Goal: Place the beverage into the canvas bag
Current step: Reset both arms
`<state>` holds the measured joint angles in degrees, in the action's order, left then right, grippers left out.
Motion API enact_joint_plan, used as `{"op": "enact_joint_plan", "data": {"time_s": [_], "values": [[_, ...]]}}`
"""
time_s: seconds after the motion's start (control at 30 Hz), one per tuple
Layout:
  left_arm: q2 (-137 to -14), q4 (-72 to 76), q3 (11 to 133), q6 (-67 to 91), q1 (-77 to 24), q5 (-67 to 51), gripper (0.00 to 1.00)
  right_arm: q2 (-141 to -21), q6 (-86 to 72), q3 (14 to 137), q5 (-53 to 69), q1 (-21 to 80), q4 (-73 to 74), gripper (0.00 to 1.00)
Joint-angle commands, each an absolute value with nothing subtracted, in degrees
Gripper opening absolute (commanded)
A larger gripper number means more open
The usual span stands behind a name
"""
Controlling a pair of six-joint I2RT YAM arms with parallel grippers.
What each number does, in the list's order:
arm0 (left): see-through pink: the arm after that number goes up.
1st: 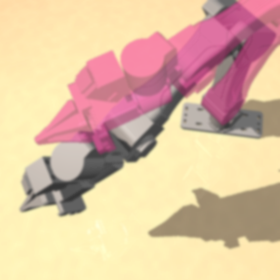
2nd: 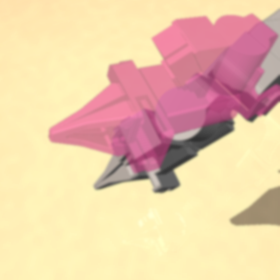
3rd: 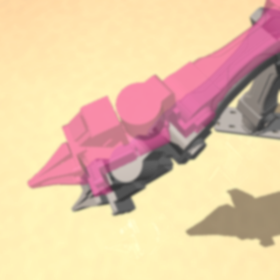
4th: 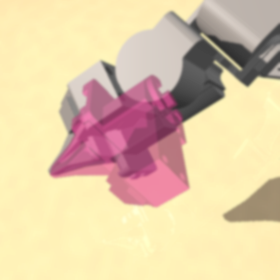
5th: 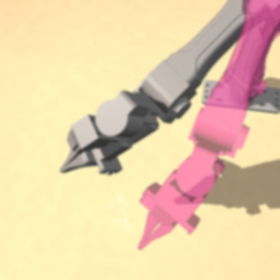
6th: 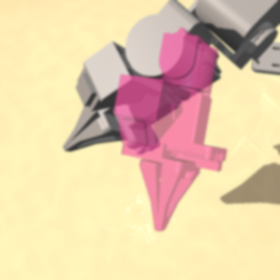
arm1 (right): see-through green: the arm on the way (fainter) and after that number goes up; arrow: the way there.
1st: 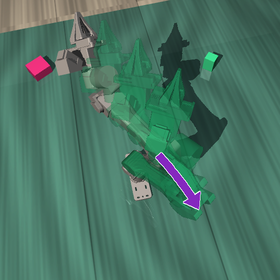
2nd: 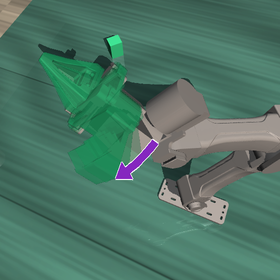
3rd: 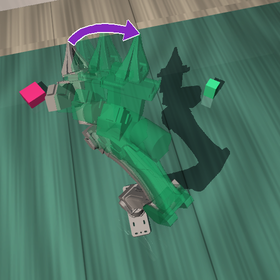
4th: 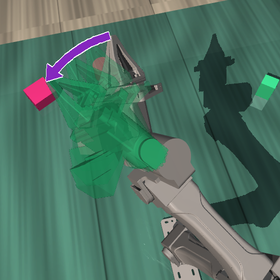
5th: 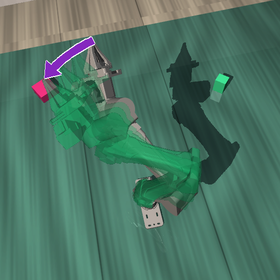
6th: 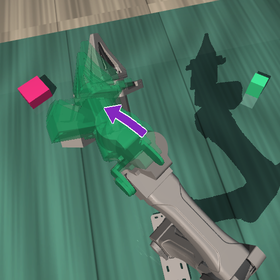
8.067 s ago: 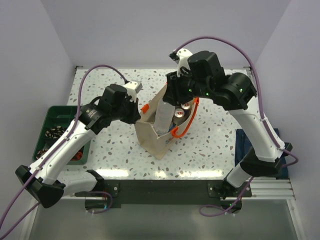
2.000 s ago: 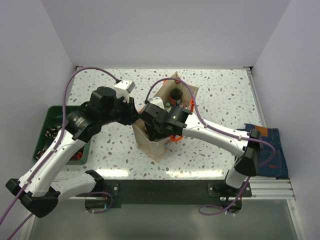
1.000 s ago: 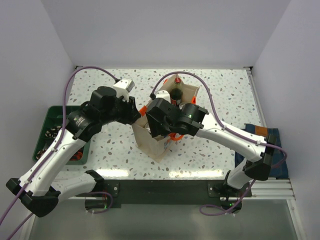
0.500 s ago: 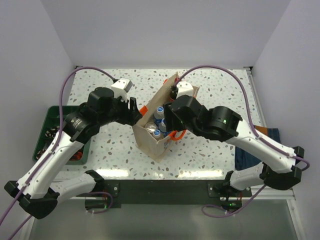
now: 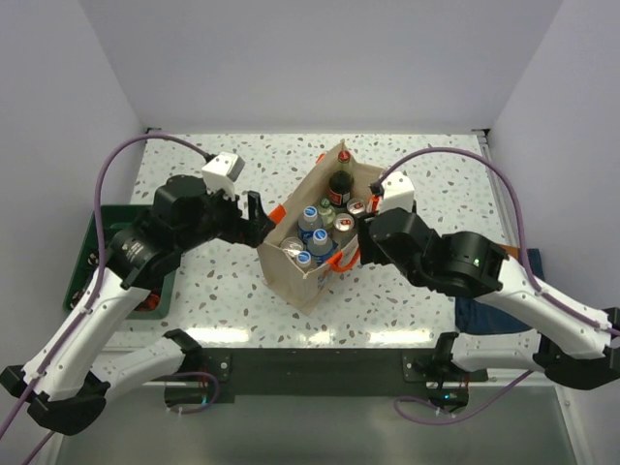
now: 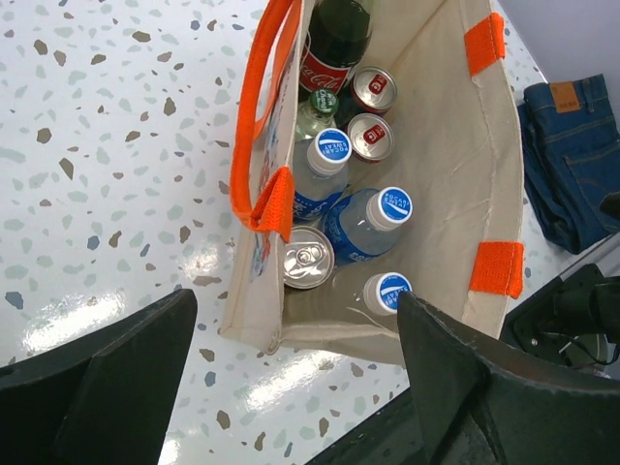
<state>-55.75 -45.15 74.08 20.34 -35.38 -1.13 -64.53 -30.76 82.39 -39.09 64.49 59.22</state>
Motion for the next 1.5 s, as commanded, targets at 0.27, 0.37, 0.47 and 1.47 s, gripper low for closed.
{"op": "enact_joint_plan", "data": {"time_s": [0.27, 0.37, 0.47, 1.47], "values": [[-53.35, -45.17, 71.63, 20.39, -35.42, 4.83, 0.99, -57.04, -29.62, 76.64, -44.47, 64.69, 57.74, 0.64], [-52.91, -45.26, 70.58, 19.78, -35.42, 4.84, 1.00, -56.16, -30.32, 75.85, -45.00, 64.69, 58.71, 0.64], [-51.77, -44.30, 69.35, 19.43, -35.33, 5.97, 1.00, -54.50, -30.94, 74.89, -45.61, 64.69, 58.97, 0.64], [-47.02, -41.40, 65.83, 22.06, -35.42, 13.97, 1.00, -50.89, -30.15, 71.81, -46.14, 64.60, 58.10, 0.64]]}}
